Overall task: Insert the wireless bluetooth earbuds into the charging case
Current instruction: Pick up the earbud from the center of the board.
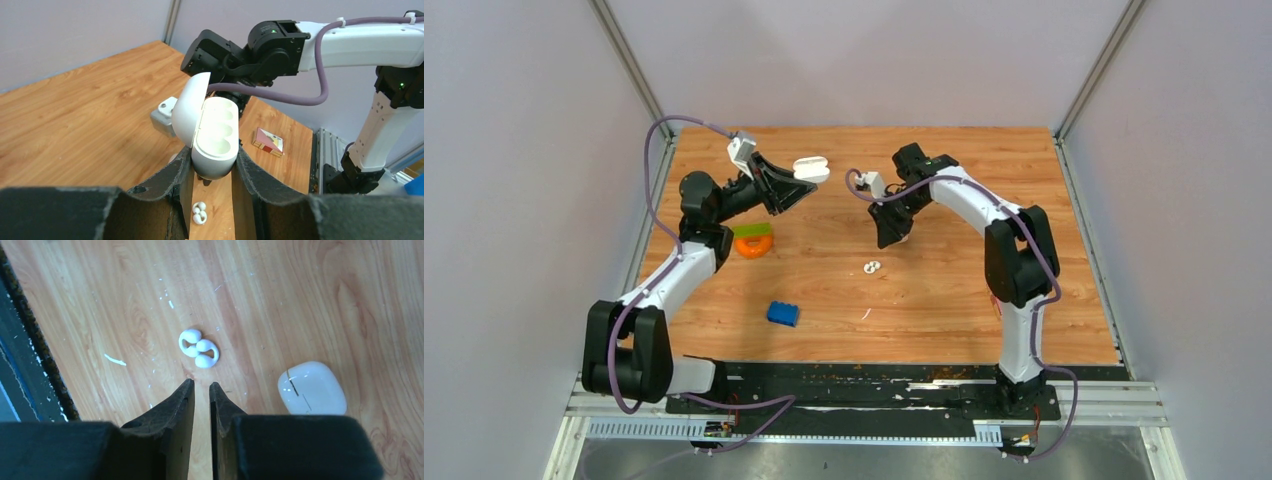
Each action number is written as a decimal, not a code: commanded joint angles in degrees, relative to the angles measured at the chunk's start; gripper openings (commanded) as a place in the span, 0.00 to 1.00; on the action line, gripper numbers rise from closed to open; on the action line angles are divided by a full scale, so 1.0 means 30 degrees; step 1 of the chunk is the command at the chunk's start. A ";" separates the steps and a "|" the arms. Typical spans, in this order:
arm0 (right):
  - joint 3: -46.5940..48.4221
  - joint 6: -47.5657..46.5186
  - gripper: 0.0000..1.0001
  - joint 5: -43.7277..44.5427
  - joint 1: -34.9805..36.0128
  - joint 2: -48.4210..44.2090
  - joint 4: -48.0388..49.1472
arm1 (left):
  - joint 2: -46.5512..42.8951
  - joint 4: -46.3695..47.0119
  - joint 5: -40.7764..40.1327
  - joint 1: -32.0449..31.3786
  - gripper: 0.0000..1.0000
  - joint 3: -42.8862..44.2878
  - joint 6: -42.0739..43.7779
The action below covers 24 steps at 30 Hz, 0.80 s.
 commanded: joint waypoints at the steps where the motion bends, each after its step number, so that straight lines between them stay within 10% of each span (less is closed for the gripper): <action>1: 0.1565 0.0709 0.18 0.0580 0.1201 0.0763 0.0555 | -0.0892 -0.0106 -0.0368 0.0278 0.00 -0.0139 0.0421; 24: 0.0124 0.2616 0.23 0.2960 0.3174 0.1928 0.1631 | -0.1236 0.0334 -0.0627 0.0522 0.00 -0.0733 0.0064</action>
